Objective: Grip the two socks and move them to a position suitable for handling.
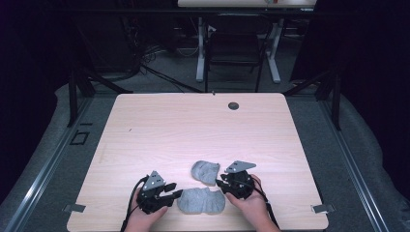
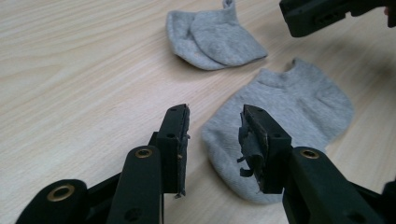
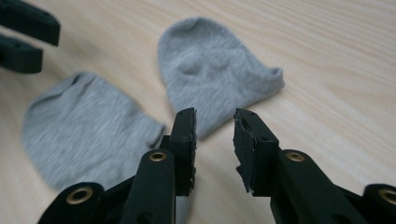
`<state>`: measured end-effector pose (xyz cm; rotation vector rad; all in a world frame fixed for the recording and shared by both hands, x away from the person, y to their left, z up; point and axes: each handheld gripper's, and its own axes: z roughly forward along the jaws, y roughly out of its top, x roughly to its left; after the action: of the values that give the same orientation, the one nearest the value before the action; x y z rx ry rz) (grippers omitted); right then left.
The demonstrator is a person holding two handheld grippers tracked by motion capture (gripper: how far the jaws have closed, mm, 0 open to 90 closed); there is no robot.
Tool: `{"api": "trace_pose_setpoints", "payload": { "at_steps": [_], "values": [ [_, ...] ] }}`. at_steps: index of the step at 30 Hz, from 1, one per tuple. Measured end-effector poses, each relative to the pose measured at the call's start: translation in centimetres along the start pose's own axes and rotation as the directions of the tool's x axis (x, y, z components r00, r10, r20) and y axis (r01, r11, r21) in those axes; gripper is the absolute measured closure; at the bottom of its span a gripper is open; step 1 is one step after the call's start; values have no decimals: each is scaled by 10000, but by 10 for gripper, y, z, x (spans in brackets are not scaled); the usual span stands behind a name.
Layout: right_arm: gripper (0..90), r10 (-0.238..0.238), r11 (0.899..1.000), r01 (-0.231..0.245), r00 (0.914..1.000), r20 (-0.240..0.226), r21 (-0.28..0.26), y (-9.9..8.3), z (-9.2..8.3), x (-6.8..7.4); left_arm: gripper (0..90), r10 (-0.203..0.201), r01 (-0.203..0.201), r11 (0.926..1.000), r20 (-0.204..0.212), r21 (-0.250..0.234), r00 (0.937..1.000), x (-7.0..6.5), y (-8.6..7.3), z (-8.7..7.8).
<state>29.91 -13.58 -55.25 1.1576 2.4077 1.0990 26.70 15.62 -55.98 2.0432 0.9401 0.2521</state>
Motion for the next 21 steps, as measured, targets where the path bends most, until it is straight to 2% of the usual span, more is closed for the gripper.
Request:
{"api": "trace_pose_setpoints", "payload": {
  "at_steps": [2, 5, 10, 13, 15, 16, 17, 21],
  "values": [
    [689, 39, 10000, -39, 9995, 308, 22, 6, 9, -2, 616, -76, 76, 10000, -52, -6, 10000, 2, -1, 1],
    [690, 373, 9993, -376, 9984, 421, 52, 14, 23, -4, 612, -71, 71, 10000, -107, -20, 9999, 5, 0, 1],
    [690, -145, 9980, 89, 9959, 896, 622, 20, 44, -2, 609, -112, 110, 9999, -194, -100, 9997, 10, 1, 0],
    [699, -374, 9975, 326, 9963, 775, 628, 21, 50, -2, 609, -165, 161, 9998, -256, -152, 9995, 14, 1, 0],
    [707, -672, 9958, 643, 9968, 440, 647, 22, 52, -2, 609, -169, 164, 9997, -282, -156, 9995, 16, 2, 0],
    [711, -891, 9945, 874, 9956, 273, 584, 23, 54, -1, 608, -233, 227, 9996, -374, -168, 9990, 16, 2, 1],
    [716, -1147, 9919, 1134, 9932, 192, 568, 23, 55, -1, 608, -206, 202, 9997, -289, -124, 9994, 17, 2, 0],
    [729, -1529, 9864, 1535, 9881, -141, 587, 25, 56, -2, 606, -274, 268, 9995, -359, -153, 9990, 20, 2, 1]
  ]
}}
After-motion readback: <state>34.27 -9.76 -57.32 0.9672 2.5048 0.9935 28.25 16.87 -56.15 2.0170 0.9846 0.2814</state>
